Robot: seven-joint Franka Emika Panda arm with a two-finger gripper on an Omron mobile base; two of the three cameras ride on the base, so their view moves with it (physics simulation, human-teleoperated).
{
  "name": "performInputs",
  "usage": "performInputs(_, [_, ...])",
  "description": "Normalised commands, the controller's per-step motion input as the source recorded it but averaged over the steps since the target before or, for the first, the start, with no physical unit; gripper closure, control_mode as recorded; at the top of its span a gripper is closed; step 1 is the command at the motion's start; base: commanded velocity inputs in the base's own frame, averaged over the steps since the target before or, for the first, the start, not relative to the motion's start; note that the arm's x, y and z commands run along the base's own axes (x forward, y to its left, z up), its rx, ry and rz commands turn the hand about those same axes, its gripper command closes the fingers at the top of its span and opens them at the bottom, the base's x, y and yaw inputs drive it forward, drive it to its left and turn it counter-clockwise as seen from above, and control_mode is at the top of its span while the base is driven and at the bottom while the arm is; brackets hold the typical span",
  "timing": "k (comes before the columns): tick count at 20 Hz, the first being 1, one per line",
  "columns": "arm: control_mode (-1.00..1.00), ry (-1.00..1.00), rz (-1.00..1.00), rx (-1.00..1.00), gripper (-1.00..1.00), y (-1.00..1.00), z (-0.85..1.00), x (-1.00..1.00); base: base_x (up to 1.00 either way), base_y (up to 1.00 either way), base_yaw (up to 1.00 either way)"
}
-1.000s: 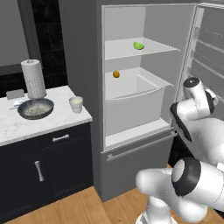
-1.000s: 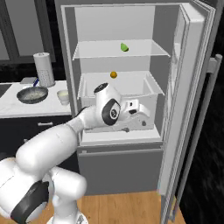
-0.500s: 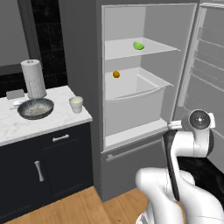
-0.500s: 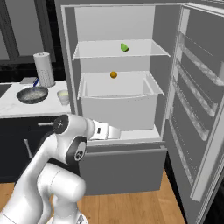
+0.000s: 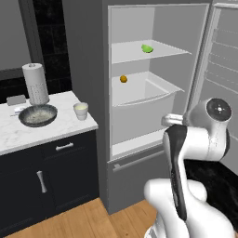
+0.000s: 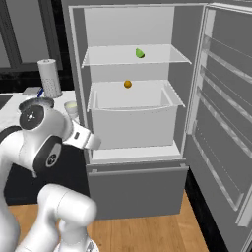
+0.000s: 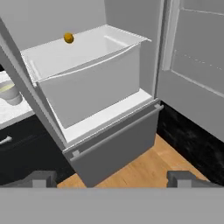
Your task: Grab a lemon wedge from the fridge and one ice cube from the ice bowl, and put them in the glass of lemonade.
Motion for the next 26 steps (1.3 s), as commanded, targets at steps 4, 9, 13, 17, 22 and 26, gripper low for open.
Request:
performInputs(4, [-1.0, -0.26, 0.15, 0.09, -1.0, 0.48, -0.52, -0.75, 0.0, 0.0, 0.0])
performInputs(9, [-1.0, -0.16, 0.2, 0.0, -1.0, 0.22, -0.73, -0.56, 0.0, 0.0, 0.0])
performInputs(13, [-1.0, 0.0, 0.12, 0.0, -1.0, 0.04, -0.67, -0.26, 0.0, 0.0, 0.0])
performInputs(17, [-1.0, 0.0, 0.0, 0.0, -1.0, 0.0, -0.16, -0.09, 0.0, 0.0, 0.0])
performInputs(22, [-1.0, 0.0, 0.0, 0.0, -1.0, 0.01, -0.11, -0.01, 0.0, 0.0, 0.0])
performInputs(26, [-1.0, 0.0, 0.0, 0.0, -1.0, 0.01, -0.16, 0.0, 0.0, 0.0, 0.0])
